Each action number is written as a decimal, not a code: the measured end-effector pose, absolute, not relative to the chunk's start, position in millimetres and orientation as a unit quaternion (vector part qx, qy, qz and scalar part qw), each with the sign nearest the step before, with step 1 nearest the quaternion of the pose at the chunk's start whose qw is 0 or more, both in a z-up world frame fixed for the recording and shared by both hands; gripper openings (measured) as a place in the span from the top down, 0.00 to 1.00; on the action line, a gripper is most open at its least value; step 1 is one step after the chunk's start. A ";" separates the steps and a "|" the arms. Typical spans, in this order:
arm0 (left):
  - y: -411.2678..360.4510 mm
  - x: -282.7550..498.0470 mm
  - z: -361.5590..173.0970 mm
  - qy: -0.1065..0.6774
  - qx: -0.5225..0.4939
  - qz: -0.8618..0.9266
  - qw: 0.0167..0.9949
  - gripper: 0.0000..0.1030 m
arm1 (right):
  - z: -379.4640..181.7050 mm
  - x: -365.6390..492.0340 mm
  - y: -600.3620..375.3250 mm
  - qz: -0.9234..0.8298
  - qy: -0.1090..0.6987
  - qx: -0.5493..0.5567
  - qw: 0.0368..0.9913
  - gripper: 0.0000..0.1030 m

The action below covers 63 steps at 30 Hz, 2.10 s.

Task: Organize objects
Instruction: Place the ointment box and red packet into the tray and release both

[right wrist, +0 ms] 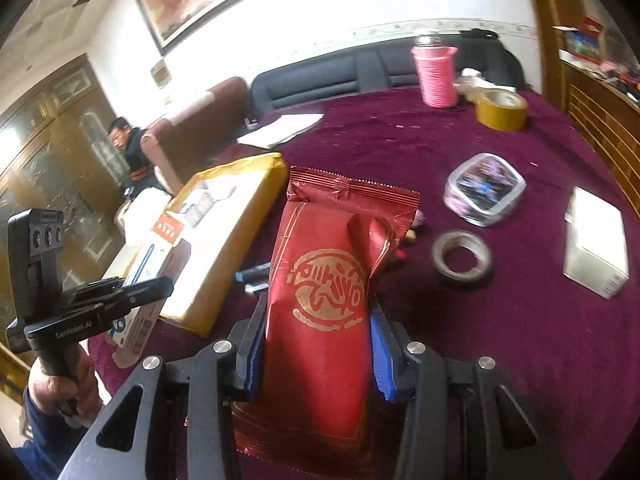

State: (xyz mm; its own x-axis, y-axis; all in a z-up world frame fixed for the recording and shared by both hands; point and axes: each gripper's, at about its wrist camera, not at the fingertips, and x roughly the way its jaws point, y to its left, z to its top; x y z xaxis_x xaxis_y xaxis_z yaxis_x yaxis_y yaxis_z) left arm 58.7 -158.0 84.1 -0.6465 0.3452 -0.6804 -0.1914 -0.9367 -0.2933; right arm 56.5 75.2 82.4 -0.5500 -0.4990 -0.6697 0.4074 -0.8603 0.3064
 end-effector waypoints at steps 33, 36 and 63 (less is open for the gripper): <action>-276.6 -63.5 41.2 -0.131 -0.484 0.864 0.043 0.81 | 65.8 -97.1 -155.6 -0.828 0.007 0.465 0.312 0.53; -281.9 -74.5 32.1 -0.134 -0.497 0.857 0.033 0.81 | 55.7 -114.9 -168.1 -0.821 0.003 0.480 0.309 0.53; -299.7 -74.5 39.6 -0.169 -0.468 0.867 0.011 0.48 | 48.6 -151.8 -176.5 -0.814 -0.019 0.505 0.287 0.41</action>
